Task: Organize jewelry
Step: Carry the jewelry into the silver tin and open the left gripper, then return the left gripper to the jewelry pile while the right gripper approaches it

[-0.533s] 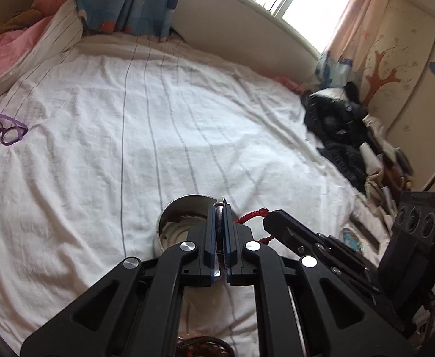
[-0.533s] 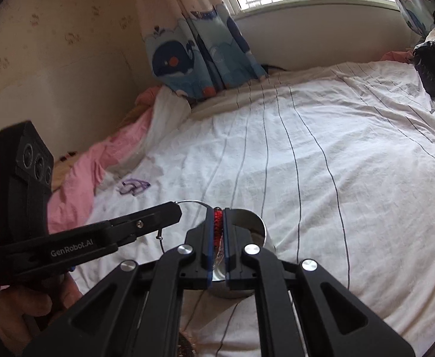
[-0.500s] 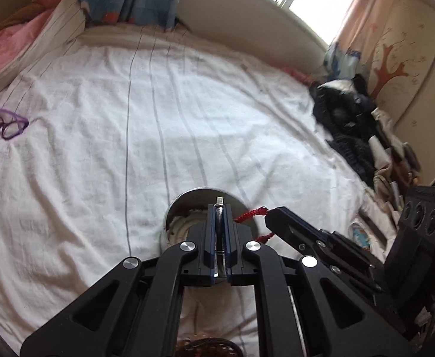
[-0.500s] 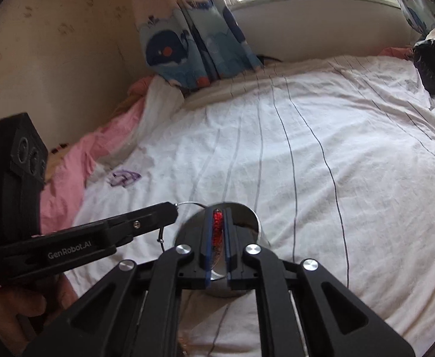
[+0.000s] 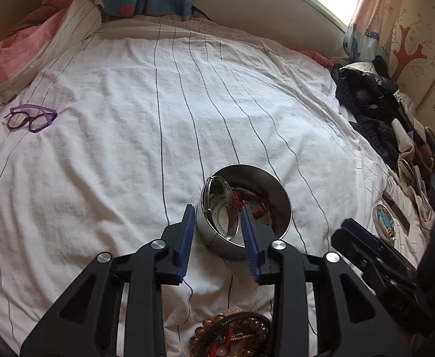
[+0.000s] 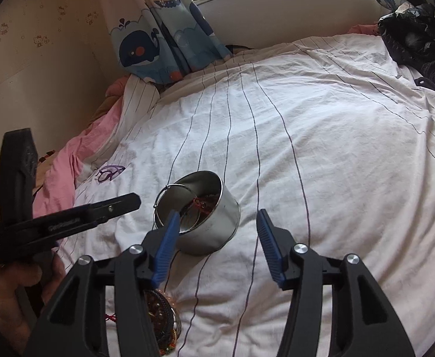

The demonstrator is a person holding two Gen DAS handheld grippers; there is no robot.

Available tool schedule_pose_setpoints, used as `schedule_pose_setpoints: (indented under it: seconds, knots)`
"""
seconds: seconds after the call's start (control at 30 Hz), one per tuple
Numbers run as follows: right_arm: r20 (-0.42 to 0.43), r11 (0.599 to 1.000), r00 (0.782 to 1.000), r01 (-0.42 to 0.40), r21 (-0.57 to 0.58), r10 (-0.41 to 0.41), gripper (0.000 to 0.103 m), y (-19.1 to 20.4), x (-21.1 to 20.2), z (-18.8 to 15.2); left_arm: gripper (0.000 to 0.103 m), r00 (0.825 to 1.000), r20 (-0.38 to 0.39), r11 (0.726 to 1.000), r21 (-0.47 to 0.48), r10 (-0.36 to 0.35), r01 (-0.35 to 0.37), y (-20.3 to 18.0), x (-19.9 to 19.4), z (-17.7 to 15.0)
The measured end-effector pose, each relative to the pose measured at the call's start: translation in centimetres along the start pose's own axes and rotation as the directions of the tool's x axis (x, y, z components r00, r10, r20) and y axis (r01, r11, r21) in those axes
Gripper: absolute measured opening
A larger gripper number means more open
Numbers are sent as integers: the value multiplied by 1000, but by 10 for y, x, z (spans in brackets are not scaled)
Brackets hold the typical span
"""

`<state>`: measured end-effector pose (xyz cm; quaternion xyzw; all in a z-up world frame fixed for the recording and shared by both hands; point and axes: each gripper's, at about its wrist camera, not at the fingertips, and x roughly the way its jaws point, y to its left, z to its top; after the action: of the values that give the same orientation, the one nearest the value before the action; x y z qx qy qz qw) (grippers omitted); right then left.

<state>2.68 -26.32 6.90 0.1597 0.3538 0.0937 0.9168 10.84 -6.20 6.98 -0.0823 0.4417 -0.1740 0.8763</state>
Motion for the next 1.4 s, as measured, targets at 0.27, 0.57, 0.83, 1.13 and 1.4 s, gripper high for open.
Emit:
schedule_pose_setpoints:
  seconds: [0.27, 0.57, 0.83, 1.13, 1.4]
  knots:
    - [-6, 999, 1000, -28, 25, 28, 56, 1, 0, -9, 38, 998, 59, 999, 16, -29, 28, -7, 7, 8]
    - [14, 997, 1000, -27, 71, 26, 58, -10, -2, -6, 38, 997, -78, 993, 110, -28, 37, -23, 57, 5]
    - [-6, 998, 999, -48, 49, 48, 60, -3, -2, -8, 43, 1000, 14, 995, 98, 7, -8, -9, -1, -7]
    - [-58, 998, 997, -59, -1, 59, 48, 14, -22, -51, 51, 996, -17, 981, 178, 83, -79, 1, -53, -93]
    - [-124, 989, 991, -73, -126, 57, 38, 45, -17, -73, 51, 995, -9, 964, 248, 97, -91, -11, -70, -113]
